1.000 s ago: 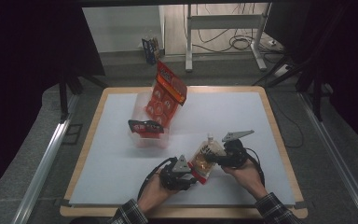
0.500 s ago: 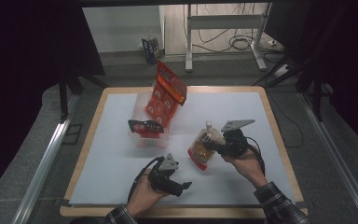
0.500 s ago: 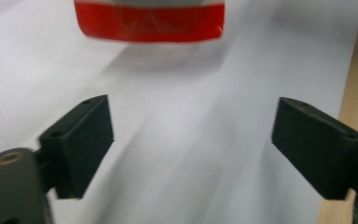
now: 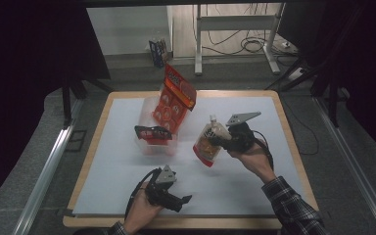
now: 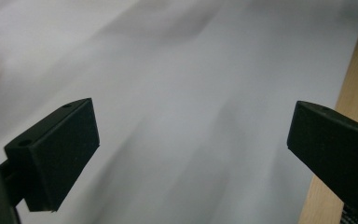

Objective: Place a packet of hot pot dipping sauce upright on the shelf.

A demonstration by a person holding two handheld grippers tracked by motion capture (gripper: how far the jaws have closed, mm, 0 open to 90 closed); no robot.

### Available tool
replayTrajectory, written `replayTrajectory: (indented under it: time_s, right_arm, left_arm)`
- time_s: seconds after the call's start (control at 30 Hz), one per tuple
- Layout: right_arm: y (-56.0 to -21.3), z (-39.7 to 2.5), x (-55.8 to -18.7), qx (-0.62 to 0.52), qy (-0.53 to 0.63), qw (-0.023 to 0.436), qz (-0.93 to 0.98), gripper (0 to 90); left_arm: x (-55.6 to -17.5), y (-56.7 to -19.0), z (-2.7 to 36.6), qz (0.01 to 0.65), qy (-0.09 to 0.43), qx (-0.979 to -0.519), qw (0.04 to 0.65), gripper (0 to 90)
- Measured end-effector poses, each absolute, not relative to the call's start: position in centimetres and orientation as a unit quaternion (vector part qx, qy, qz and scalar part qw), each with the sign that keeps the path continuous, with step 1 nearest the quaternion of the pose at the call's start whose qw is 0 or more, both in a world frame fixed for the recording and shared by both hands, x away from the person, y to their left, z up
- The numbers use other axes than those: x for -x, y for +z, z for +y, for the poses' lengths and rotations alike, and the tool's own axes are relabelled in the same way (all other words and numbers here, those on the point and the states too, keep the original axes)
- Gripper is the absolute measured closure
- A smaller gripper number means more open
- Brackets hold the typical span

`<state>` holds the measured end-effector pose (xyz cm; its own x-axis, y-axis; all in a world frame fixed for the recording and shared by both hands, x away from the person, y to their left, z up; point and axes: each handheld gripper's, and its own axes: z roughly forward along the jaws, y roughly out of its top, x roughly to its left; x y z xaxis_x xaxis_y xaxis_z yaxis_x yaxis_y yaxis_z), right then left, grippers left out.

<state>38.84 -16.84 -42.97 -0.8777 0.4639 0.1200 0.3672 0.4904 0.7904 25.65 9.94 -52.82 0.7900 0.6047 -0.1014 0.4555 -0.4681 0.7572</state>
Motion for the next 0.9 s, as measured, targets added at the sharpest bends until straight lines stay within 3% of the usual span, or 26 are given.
replayTrajectory:
  time_s: [0.5, 0.9]
  right_arm:
    - [-41.1, -12.2, -41.7, -0.190, 0.438, 0.054, 0.877, 86.8]
    - [-41.5, -9.7, -43.5, -0.169, 0.410, 0.054, 0.895, 86.9]
  left_arm:
    - [-24.8, -52.9, 12.7, 0.343, 0.097, -0.834, 0.420, 1.7]
    - [-24.7, -52.9, 13.2, 0.346, 0.098, -0.834, 0.418, 1.7]
